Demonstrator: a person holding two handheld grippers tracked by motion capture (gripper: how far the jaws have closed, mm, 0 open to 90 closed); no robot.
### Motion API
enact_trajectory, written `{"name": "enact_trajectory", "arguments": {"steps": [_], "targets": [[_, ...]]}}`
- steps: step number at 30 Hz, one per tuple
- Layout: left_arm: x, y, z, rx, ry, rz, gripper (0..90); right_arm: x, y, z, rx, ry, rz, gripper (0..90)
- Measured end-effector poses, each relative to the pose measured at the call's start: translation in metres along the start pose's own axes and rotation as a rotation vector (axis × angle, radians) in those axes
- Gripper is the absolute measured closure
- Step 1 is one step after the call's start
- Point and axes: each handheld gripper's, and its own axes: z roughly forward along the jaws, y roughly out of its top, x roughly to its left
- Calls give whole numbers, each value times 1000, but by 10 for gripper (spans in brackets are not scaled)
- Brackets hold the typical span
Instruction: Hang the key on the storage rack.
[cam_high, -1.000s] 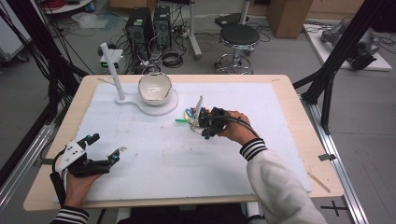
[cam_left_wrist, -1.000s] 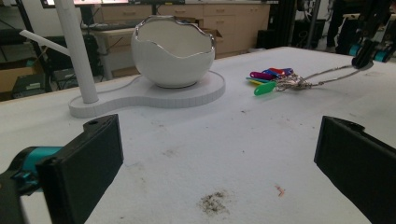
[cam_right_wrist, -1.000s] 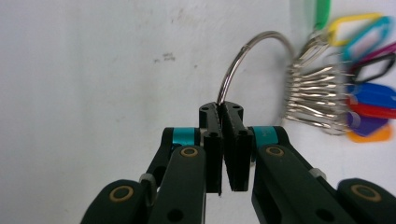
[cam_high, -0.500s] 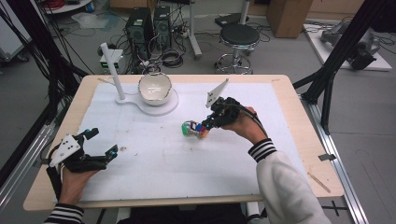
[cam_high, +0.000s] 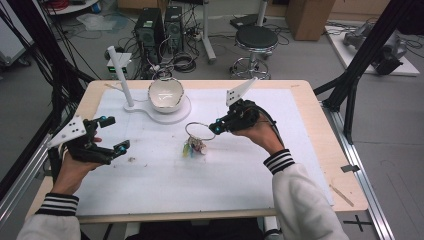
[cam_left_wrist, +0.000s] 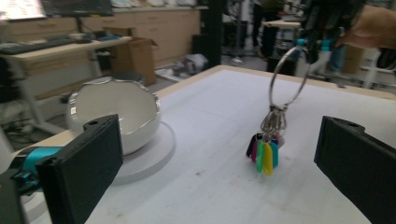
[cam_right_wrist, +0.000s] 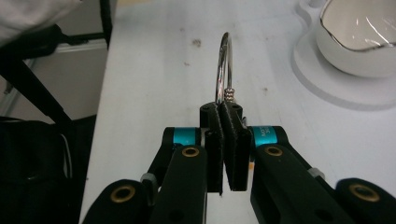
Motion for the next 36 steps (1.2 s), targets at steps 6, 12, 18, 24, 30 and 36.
{"name": "enact_trajectory", "arguments": {"steps": [6, 12, 18, 24, 30, 36], "targets": [[2, 19, 24, 60, -83, 11, 17, 2, 0, -2, -75, 33, -7, 888], [2, 36, 49, 112, -144, 22, 17, 3, -13, -6, -149, 54, 10, 887], [-6, 49, 73, 136, -193, 46, 17, 3, -18, -7, -171, 61, 11, 887], [-17, 56, 98, 159, -253, 58, 17, 5, -23, -7, -173, 69, 17, 887], [-27, 54, 119, 199, -305, 67, 18, 4, -27, -7, -179, 73, 12, 887], [-33, 51, 135, 217, -331, 59, 18, 4, -26, -6, -177, 80, 5, 887]]}}
